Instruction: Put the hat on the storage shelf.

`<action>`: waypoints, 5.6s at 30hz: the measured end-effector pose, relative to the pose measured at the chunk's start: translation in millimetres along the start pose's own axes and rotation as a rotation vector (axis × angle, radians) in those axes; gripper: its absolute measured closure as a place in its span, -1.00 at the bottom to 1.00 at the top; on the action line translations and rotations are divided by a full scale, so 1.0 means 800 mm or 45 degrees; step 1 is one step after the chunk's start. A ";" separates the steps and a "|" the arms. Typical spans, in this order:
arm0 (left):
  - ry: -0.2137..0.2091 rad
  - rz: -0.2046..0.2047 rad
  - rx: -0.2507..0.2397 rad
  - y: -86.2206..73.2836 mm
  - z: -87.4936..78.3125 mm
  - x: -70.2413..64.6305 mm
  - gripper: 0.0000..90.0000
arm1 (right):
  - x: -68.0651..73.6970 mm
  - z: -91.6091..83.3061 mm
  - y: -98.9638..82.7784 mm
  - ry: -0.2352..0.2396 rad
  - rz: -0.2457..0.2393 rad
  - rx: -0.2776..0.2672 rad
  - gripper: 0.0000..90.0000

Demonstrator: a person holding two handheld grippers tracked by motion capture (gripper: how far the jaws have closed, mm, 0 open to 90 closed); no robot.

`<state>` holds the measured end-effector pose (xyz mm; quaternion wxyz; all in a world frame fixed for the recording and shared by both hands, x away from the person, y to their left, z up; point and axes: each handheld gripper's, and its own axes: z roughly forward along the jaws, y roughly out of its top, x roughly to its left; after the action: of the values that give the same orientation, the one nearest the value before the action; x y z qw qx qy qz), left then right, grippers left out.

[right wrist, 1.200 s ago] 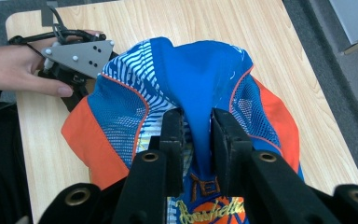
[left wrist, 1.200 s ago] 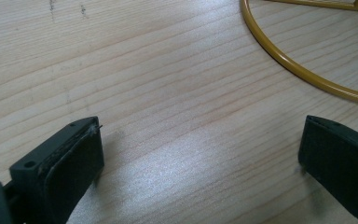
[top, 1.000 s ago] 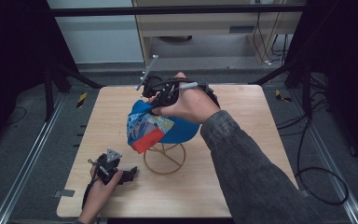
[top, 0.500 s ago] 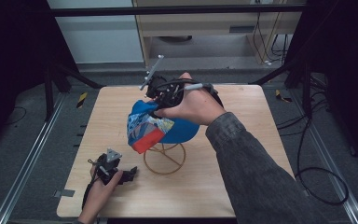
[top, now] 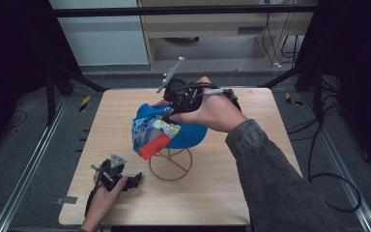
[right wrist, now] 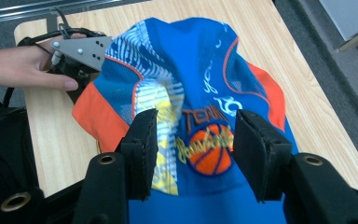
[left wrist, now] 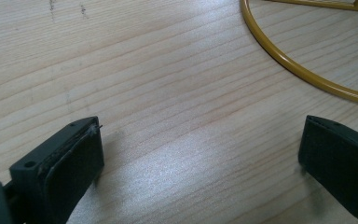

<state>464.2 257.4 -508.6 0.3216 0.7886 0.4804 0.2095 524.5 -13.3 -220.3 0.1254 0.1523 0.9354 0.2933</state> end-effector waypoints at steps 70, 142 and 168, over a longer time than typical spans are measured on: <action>0.001 0.008 -0.005 0.000 0.000 0.000 -1.00 | -0.055 -0.072 -0.162 -0.164 0.326 -0.095 0.05; -0.005 0.008 -0.003 -0.001 0.000 -0.001 -1.00 | 0.002 0.073 -0.384 -0.365 0.665 -0.147 -0.68; -0.005 0.008 -0.003 -0.001 0.000 -0.001 -1.00 | 0.018 0.117 -0.423 -0.412 0.793 -0.151 -0.75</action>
<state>463.3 256.9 -508.9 0.3228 0.7901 0.4771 0.2094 469.7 -224.8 -495.8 0.1850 0.4670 0.7935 0.3435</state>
